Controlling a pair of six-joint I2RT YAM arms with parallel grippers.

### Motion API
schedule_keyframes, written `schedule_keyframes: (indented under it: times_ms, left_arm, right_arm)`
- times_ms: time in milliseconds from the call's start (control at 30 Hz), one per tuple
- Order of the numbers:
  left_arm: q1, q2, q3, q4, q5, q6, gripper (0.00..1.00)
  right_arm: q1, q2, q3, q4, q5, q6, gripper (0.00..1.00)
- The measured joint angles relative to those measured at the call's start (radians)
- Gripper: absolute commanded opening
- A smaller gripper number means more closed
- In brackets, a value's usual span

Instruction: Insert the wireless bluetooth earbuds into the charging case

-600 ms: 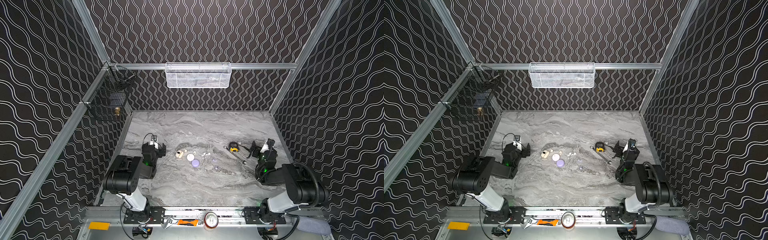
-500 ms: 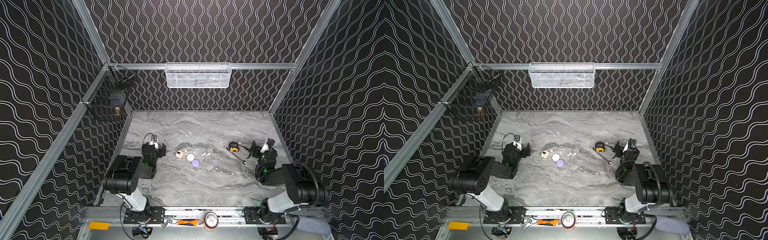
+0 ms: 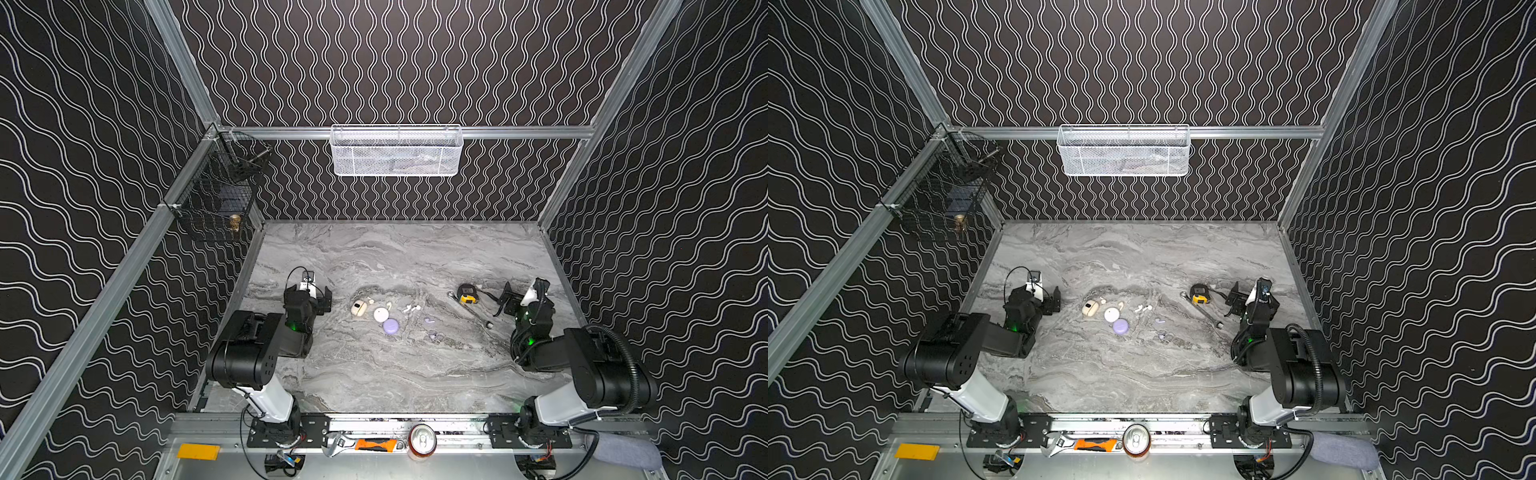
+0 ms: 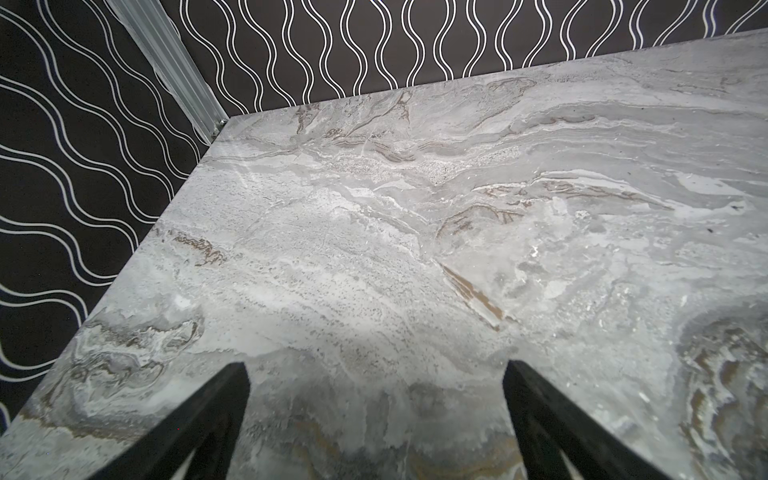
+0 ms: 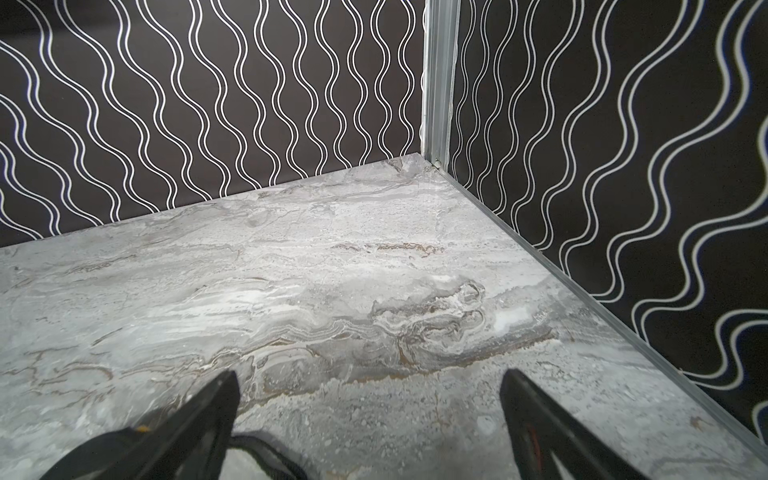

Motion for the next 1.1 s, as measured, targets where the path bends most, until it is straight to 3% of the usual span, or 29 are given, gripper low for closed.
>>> schedule_keyframes:
  times_ms: [333,533,667,833,967,1100]
  left_arm:
    - [-0.001,-0.116,0.1,-0.18,-0.045,-0.023,0.99]
    - [-0.003,-0.235,0.005,-0.227,-0.083,-0.039,0.99]
    - [-0.004,-0.462,0.084,-0.444,-0.09,-0.133,0.99]
    - [-0.003,-0.635,0.327,-0.777,0.015,-0.288,0.99]
    - [-0.002,-0.686,0.497,-1.154,-0.003,-0.513,0.99]
    - [0.009,-0.692,0.512,-1.3,0.086,-0.615,0.99]
  right_arm:
    - [0.005,-0.015,-0.027,0.039,0.007,0.0,1.0]
    - [0.02,-0.065,-0.027,0.019,0.024,-0.007,1.0]
    - [0.061,-0.241,0.114,-0.207,0.071,0.014,1.0]
    - [0.072,-0.327,0.457,-0.666,0.041,0.238,1.0]
    - [0.083,-0.36,0.476,-0.813,-0.171,0.326,1.0]
    - [0.179,-0.419,0.491,-0.914,-0.281,0.362,1.0]
